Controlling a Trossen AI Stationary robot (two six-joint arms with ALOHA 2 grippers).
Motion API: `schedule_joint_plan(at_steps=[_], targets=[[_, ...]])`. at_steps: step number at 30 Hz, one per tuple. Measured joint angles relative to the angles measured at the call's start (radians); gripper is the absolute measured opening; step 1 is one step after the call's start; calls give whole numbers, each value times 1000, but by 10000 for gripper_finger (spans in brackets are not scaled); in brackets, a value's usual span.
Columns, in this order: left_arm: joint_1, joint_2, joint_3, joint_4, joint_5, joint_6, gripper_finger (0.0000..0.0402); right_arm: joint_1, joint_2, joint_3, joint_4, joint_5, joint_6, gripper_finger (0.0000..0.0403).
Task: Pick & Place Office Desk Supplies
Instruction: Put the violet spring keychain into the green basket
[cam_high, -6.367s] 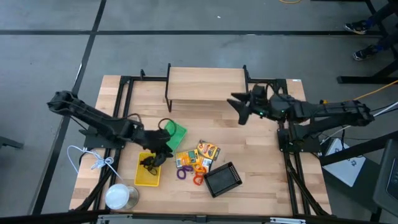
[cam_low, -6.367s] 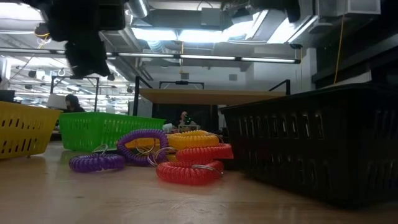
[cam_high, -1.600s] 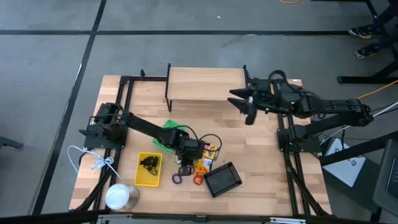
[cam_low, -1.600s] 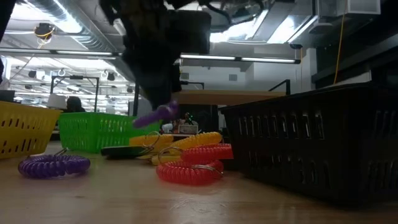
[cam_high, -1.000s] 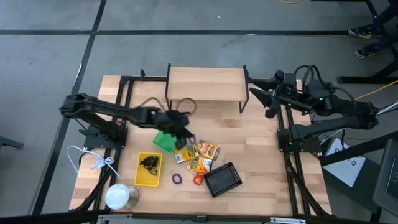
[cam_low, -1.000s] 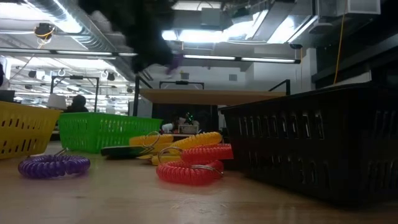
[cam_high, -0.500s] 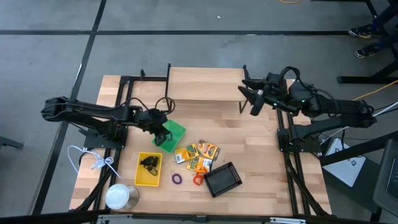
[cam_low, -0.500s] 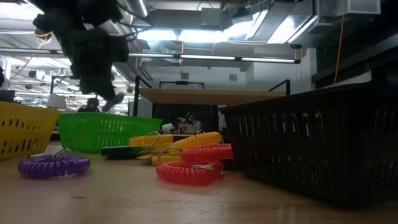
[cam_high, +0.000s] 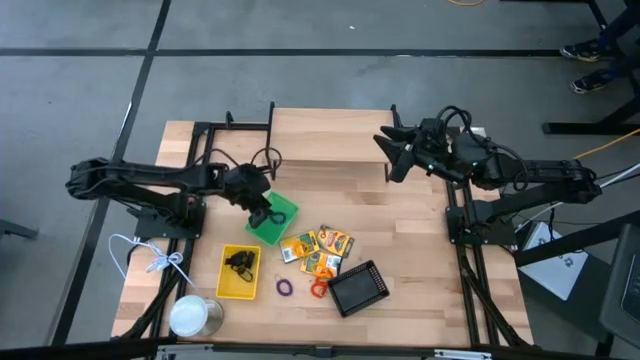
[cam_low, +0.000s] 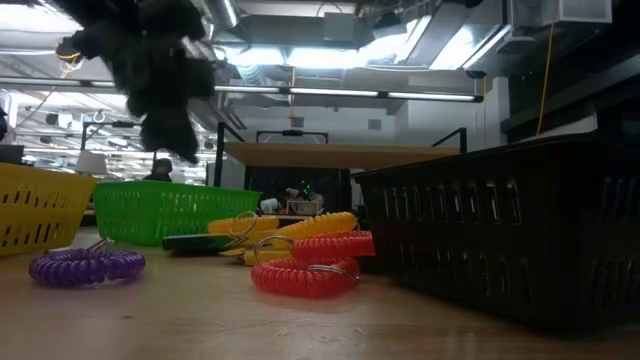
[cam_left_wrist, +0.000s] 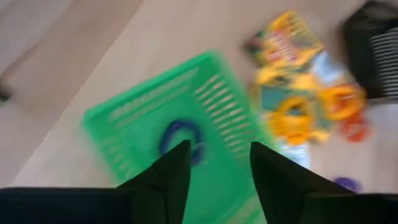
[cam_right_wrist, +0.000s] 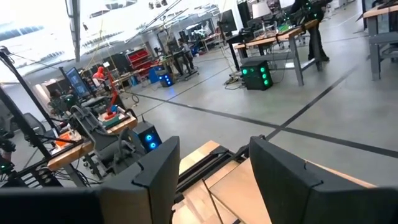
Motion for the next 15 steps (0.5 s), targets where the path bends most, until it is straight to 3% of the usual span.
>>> schedule_joint_plan(at_steps=[3,6,10,15], targets=[[-41,0,64,7,97,55,169,0,0,0,0,-1,0,197],[-127,0,136,-35,129,127,162,0,0,0,0,-8,0,197],[-252,32,231,-100,113,143,151,0,0,0,0,-35,0,197],[-364,173,315,-196,48,146,148,0,0,0,-4,-75,0,197]])
